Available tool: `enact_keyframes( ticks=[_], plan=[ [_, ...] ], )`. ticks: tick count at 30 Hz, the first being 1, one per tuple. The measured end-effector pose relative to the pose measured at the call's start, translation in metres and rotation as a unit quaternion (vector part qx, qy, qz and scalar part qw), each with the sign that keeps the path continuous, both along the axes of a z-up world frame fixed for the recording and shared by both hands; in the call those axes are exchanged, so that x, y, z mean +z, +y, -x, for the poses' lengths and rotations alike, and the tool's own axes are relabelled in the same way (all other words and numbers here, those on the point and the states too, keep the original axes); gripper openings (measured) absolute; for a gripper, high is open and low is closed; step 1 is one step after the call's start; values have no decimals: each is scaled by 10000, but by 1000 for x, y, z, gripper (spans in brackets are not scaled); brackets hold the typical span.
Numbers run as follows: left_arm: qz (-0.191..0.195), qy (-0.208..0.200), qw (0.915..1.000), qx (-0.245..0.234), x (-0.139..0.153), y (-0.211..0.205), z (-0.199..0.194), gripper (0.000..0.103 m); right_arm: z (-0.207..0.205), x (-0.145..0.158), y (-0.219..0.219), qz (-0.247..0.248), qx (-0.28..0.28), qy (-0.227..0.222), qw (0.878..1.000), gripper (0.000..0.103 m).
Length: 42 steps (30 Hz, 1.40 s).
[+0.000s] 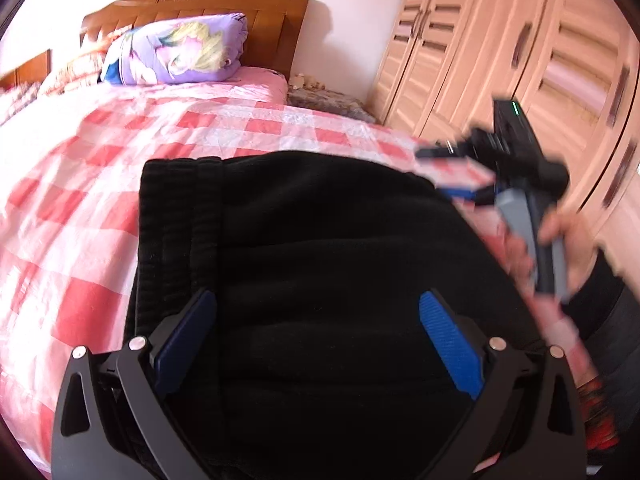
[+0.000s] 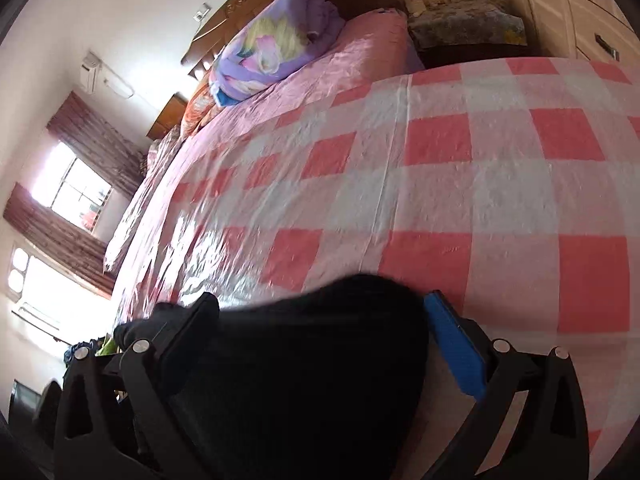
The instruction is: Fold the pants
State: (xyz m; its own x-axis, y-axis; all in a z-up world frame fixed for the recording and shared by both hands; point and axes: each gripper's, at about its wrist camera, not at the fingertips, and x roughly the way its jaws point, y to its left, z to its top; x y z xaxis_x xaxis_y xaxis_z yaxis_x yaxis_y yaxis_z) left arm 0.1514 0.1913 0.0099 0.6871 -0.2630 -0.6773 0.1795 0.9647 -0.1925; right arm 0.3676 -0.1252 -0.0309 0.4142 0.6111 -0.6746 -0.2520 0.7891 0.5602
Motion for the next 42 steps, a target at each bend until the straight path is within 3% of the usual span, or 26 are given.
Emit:
enact_keyframes(
  ticks=[3, 7, 9, 10, 12, 15, 17, 21, 22, 24, 25, 26, 28, 29, 31, 33, 35, 37, 39, 41, 42],
  plan=[
    [-194, -84, 9997, -92, -3, -2, 3, 101, -14, 1, -11, -324, -282, 182, 9989, 99],
    [-252, -226, 9992, -214, -4, -1, 8, 101, 33, 46, -3, -478, 225, -495, 9974, 99],
    [-333, -302, 9988, -168, -5, -4, 8, 101, 50, 46, 20, -753, 912, -340, 9924, 99],
    [-372, -331, 9987, -126, -6, -5, 8, 102, 50, 41, 34, -614, 1133, -176, 9915, 99],
    [-450, -331, 9984, -77, -6, -8, 8, 102, 34, 25, 53, -13, 1087, 34, 9941, 99],
    [-481, -230, 9985, -136, -3, -8, 9, 101, 21, 25, 40, -371, 711, 224, 9965, 99],
    [-467, -191, 9987, -117, 0, -6, 13, 101, 34, 53, 27, -589, 526, -68, 9969, 99],
    [-470, -338, 9982, 144, 16, -1, 35, 102, 100, 85, 8, -1038, 883, -541, 9892, 99],
    [-364, -411, 9984, 121, 19, 2, 42, 102, 125, 89, 3, -901, 898, -724, 9892, 99],
    [-321, -474, 9983, 144, 21, 6, 55, 102, 174, 91, 2, -3, 661, -1381, 9882, 99],
    [-421, -460, 9979, 191, 19, 7, 57, 102, 196, 87, 3, 614, 517, -1741, 9815, 99],
    [-587, -454, 9970, 239, 15, 7, 58, 102, 220, 78, 7, 1388, 444, -2092, 9669, 99],
    [-765, -392, 9958, 305, 7, 9, 55, 102, 237, 43, 20, 2271, 706, -2064, 9491, 99],
    [-737, -408, 9960, 308, 3, 11, 54, 102, 242, 25, 22, 2395, 810, -2073, 9450, 99],
    [-555, -388, 9970, 365, 1, 18, 52, 102, 251, 20, 12, 2166, 630, -2388, 9445, 99],
    [-395, -231, 9978, 476, 2, 23, 48, 102, 249, 30, 9, 2278, 652, -2199, 9463, 99],
    [-324, -157, 9974, 627, 7, 25, 50, 101, 256, 44, 10, 2395, 675, -2483, 9362, 99],
    [-346, -332, 9969, 619, 15, 21, 61, 102, 272, 49, 10, 2349, 793, -2705, 9303, 99],
    [-603, -370, 9947, 750, 18, 11, 67, 102, 280, 35, 10, 2257, 890, -2594, 9348, 99],
    [-1029, -381, 9907, 807, 13, -1, 69, 102, 275, 11, 15, 2472, 965, -2285, 9367, 99],
    [-1193, -327, 9890, 812, 9, -5, 66, 102, 271, 2, 12, 2249, 933, -2119, 9465, 99]
  ],
)
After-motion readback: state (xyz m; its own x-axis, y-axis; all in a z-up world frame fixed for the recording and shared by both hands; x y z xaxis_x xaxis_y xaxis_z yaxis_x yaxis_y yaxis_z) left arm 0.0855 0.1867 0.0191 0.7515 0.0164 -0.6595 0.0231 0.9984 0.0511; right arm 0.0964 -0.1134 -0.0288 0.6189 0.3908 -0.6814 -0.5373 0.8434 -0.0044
